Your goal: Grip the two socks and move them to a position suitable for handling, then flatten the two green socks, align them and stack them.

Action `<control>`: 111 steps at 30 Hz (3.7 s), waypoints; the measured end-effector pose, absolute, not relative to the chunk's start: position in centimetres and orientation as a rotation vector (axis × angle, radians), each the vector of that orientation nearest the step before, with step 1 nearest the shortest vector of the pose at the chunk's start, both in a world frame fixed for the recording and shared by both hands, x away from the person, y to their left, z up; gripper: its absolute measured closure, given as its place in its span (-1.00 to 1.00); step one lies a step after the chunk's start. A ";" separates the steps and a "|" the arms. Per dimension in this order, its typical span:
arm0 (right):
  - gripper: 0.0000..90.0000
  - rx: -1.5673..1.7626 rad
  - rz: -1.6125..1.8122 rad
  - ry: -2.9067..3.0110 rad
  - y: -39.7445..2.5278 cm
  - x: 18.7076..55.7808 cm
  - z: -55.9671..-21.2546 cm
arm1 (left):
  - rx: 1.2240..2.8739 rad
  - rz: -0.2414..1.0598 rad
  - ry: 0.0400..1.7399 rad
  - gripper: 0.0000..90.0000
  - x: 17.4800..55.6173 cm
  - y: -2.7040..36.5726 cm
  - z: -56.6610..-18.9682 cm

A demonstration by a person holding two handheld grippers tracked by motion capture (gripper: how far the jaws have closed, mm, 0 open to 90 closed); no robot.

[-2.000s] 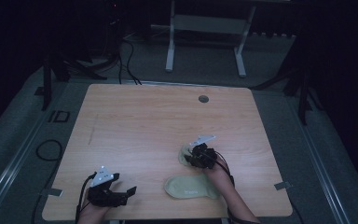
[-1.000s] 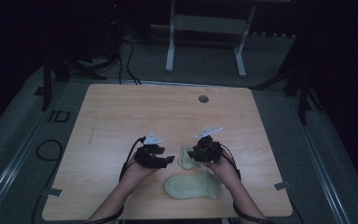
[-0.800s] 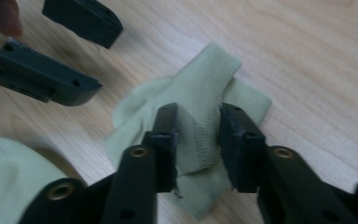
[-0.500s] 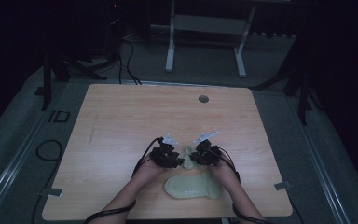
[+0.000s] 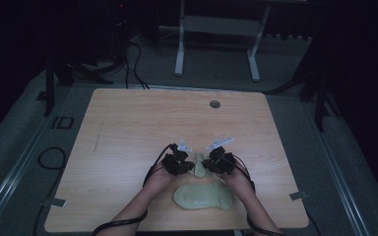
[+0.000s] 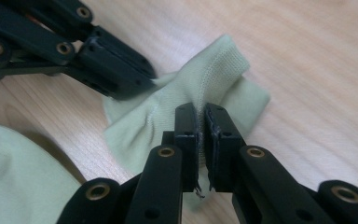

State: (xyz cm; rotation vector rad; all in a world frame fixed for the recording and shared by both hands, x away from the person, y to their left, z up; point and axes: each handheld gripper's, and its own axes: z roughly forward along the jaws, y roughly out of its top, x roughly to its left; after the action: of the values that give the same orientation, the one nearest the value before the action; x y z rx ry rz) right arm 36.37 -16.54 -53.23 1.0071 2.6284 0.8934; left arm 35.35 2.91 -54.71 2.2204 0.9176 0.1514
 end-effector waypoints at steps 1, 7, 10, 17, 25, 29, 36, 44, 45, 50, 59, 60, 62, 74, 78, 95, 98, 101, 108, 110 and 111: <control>0.87 1.012 0.905 2.618 -16.8 36.4 -52.9 | 2.215 0.160 0.919 0.95 35.3 3.2 -54.4; 0.88 1.039 0.962 2.534 -19.2 36.3 -50.1 | 2.187 0.225 0.927 0.95 34.5 5.1 -51.9; 0.88 1.068 0.976 2.503 -20.8 36.3 -49.2 | 2.172 0.226 0.941 0.95 34.1 6.1 -51.2; 0.88 1.115 0.936 2.511 -22.6 36.3 -50.5 | 2.231 0.253 0.930 0.95 33.7 6.5 -52.0; 0.64 1.149 0.869 2.561 -22.8 36.5 -53.0 | 2.236 0.222 0.976 0.62 34.3 6.7 -53.9; 0.50 1.163 0.882 2.544 -22.8 36.6 -52.7 | 2.189 0.245 1.012 0.46 34.5 7.4 -53.3; 0.55 1.123 0.912 2.558 -21.7 35.9 -52.2 | 2.182 0.233 0.946 0.78 33.5 6.1 -52.6; 0.65 1.118 0.826 2.617 -21.5 35.0 -54.4 | 2.213 0.199 0.976 0.90 33.6 5.1 -55.0; 0.65 1.128 0.859 2.607 -21.8 35.0 -54.6 | 2.219 0.197 0.986 0.90 33.7 5.2 -55.3; 0.65 1.123 0.849 2.595 -22.4 35.6 -54.6 | 2.205 0.180 1.006 0.90 34.1 5.4 -55.8; 0.61 1.151 0.857 2.582 -23.2 36.9 -54.6 | 2.207 0.190 1.005 0.90 34.6 5.0 -55.8; 0.61 1.147 0.855 2.582 -23.2 37.0 -54.6 | 2.203 0.190 1.010 0.90 34.6 5.0 -55.8; 0.61 1.150 0.856 2.578 -23.3 37.1 -54.6 | 2.197 0.186 1.016 0.90 34.8 4.9 -55.8; 0.54 1.129 0.888 2.576 -22.7 36.6 -53.8 | 2.162 0.120 0.988 0.49 34.5 5.2 -54.9; 0.51 1.076 0.909 2.582 -22.7 35.6 -52.6 | 2.157 0.112 0.937 0.18 32.9 5.9 -53.3; 0.46 1.049 0.924 2.603 -25.4 28.2 -53.4 | 2.209 0.047 0.962 0.15 26.8 7.4 -54.4; 0.46 1.044 0.912 2.604 -25.4 27.7 -53.7 | 2.219 0.038 0.960 0.22 26.6 7.2 -54.8; 0.46 1.034 0.888 2.622 -25.2 27.4 -54.0 | 2.258 0.043 0.944 0.32 26.2 6.8 -55.2; 0.57 1.002 0.829 2.647 -24.7 27.4 -54.7 | 2.291 0.069 0.938 0.59 26.2 6.3 -55.5; 0.70 1.002 0.821 2.649 -24.7 27.3 -54.7 | 2.281 0.065 0.939 0.68 26.2 6.4 -55.6; 0.77 0.999 0.823 2.650 -24.6 27.3 -54.7 | 2.278 0.067 0.940 0.81 26.1 6.4 -55.6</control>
State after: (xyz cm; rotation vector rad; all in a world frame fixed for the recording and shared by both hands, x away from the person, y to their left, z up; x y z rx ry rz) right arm 27.28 -24.59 -54.68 0.9994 2.6504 0.8231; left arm 26.14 6.38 -55.57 2.2781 0.9404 0.0672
